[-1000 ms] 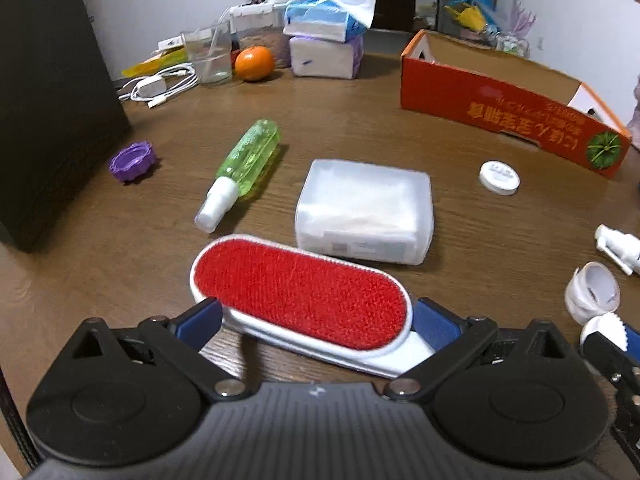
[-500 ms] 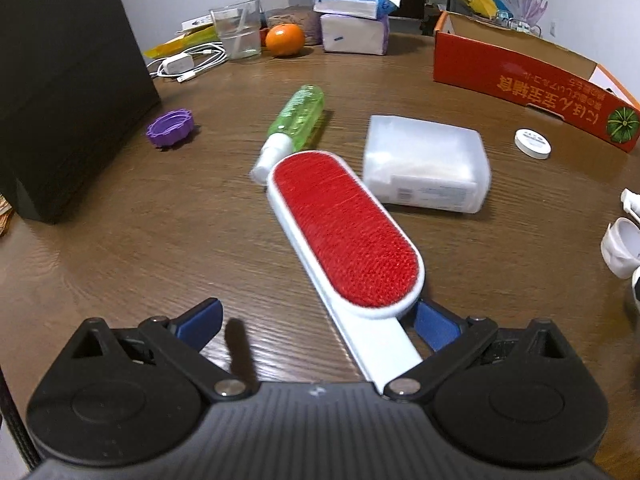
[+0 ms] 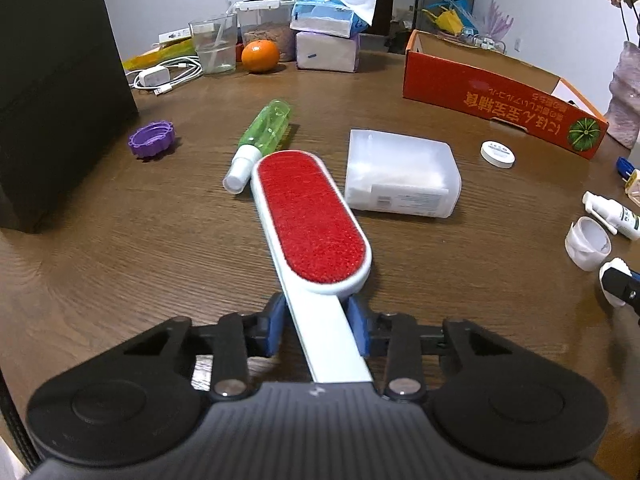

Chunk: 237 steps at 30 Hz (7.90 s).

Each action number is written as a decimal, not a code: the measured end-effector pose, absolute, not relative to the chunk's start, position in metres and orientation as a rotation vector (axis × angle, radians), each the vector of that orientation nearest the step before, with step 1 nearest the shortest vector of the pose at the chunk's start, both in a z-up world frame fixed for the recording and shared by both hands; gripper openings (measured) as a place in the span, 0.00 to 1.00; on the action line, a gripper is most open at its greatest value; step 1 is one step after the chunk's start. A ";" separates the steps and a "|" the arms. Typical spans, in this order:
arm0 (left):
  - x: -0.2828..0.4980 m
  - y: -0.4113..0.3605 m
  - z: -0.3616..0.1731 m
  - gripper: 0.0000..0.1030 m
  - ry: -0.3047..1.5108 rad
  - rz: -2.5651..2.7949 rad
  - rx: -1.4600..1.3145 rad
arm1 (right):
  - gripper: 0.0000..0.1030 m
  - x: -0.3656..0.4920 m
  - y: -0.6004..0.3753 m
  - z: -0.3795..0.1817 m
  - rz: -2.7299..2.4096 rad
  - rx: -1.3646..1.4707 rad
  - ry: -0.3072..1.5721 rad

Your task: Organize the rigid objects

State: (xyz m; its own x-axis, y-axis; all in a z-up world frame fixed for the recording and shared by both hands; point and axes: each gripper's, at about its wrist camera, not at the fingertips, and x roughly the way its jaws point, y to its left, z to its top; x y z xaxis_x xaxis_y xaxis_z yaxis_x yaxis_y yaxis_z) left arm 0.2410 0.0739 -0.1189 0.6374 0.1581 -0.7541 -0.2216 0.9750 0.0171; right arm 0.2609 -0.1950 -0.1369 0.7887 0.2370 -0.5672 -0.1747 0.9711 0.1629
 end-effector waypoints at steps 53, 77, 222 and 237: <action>0.202 0.097 -0.115 0.61 0.765 0.181 -0.087 | 0.37 0.241 -0.190 -0.125 0.211 0.084 0.608; 0.238 0.098 -0.107 0.55 0.761 0.234 -0.118 | 0.37 0.252 -0.191 -0.115 0.208 0.076 0.585; 0.574 -0.070 -0.041 1.00 0.619 0.153 -0.070 | 0.98 0.572 -0.247 -0.067 0.048 0.074 0.616; 0.545 -0.068 -0.036 1.00 0.600 0.147 -0.039 | 1.00 0.547 -0.252 -0.059 0.068 0.059 0.592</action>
State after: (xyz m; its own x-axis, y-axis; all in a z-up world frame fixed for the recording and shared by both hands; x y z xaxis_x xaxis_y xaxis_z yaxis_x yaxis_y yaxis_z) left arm 0.5448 -0.0677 -0.0362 0.8154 0.1264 -0.5649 -0.1491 0.9888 0.0060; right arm 0.5470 -0.2517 -0.0588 0.8275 0.0808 -0.5556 -0.0472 0.9961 0.0747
